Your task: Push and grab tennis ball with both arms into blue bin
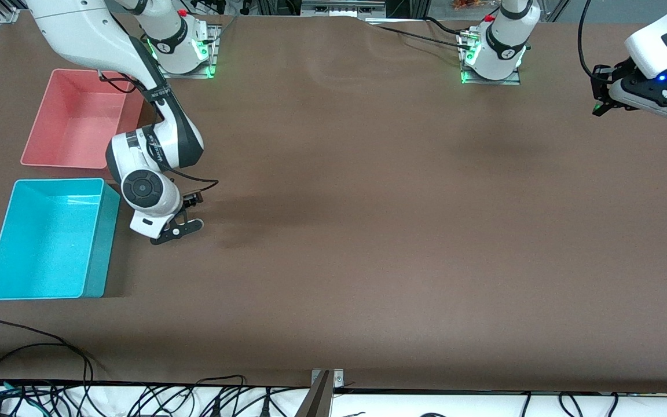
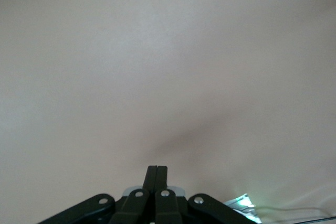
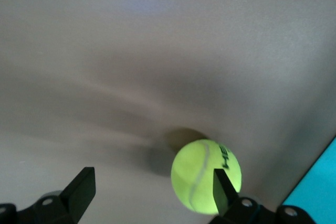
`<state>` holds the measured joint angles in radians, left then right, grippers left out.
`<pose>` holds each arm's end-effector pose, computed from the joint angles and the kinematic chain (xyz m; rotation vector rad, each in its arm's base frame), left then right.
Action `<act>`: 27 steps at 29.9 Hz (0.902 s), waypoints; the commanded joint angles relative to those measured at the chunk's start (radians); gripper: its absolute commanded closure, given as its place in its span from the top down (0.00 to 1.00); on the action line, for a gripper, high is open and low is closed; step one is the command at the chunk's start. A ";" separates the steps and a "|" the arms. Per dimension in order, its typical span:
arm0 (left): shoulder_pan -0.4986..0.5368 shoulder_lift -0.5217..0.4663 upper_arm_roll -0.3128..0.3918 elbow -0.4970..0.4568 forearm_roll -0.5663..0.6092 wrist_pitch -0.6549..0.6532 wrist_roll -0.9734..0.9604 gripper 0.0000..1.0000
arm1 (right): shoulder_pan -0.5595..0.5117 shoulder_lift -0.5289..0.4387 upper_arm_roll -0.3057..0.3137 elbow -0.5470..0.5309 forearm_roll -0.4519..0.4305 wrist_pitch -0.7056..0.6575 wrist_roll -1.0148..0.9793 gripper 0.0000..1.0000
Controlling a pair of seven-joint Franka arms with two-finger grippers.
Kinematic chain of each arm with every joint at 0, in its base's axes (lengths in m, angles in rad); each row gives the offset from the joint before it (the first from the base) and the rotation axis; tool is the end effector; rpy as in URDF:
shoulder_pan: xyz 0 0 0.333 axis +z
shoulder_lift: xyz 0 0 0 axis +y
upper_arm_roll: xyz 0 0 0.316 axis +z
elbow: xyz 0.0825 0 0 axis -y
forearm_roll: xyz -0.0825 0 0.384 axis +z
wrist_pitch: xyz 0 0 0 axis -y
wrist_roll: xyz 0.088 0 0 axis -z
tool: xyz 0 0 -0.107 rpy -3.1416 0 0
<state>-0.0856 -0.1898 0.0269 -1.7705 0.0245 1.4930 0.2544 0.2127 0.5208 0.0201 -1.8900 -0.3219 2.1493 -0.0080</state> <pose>0.4839 -0.0244 0.6233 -3.0895 0.4875 0.1397 0.5922 0.1265 0.2104 2.7885 0.6408 -0.3323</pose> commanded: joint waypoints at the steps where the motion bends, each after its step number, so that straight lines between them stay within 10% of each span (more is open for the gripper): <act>1: -0.008 -0.008 0.005 0.028 0.026 -0.025 -0.041 1.00 | -0.001 -0.012 -0.014 -0.006 -0.052 0.008 -0.012 0.98; 27: -0.005 -0.036 0.011 0.028 0.015 -0.037 -0.241 1.00 | -0.032 0.034 -0.035 -0.024 -0.120 -0.094 -0.020 0.91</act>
<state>-0.0854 -0.2128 0.0344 -1.7544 0.0246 1.4823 0.0383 0.1909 0.5574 -0.0197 -1.9016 -0.4186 2.0550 -0.0174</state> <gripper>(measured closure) 0.000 0.022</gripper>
